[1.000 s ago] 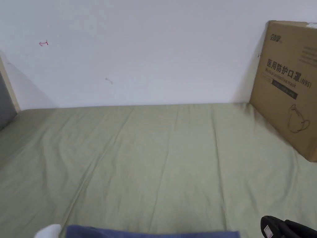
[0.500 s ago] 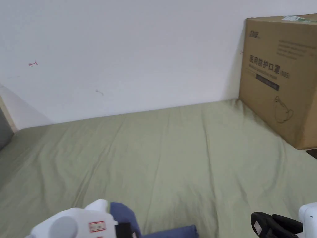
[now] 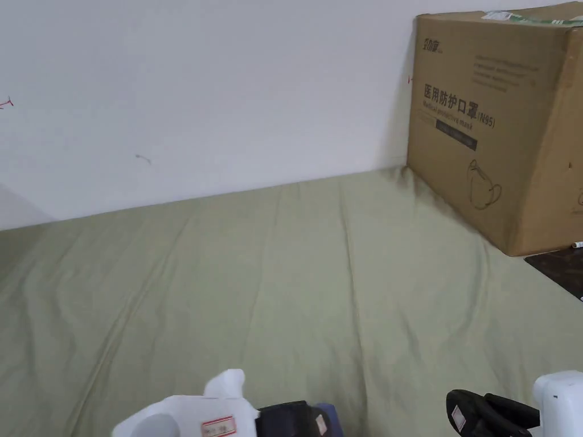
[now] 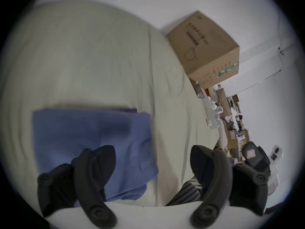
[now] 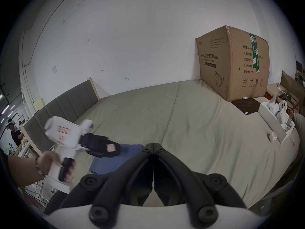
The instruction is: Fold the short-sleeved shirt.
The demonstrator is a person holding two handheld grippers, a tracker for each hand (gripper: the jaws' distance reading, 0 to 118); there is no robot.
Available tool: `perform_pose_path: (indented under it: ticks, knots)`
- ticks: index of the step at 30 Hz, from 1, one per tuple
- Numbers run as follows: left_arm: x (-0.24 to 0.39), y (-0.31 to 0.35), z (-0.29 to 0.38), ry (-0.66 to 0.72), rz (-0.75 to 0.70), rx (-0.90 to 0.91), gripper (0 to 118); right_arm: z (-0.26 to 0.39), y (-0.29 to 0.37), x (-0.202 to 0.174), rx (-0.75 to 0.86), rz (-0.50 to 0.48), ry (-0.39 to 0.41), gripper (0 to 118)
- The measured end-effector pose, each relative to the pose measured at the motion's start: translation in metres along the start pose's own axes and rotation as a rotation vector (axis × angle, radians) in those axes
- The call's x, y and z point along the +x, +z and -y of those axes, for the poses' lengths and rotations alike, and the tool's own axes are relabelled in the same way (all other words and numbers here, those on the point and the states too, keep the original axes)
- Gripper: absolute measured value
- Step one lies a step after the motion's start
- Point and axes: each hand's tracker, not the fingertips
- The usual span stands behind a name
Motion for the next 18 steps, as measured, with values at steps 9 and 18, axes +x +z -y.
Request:
perform_pose_path:
  ticks: [9, 18]
  knots:
    - [0.008, 0.003, 0.018, -0.116, -0.120, -0.040, 0, 0.001, 0.002, 0.005, 0.058, -0.062, 0.000, 0]
    - [0.008, -0.112, 0.037, -0.035, -0.106, -0.131, 0, -0.005, 0.008, 0.009, 0.091, -0.043, -0.027, 0]
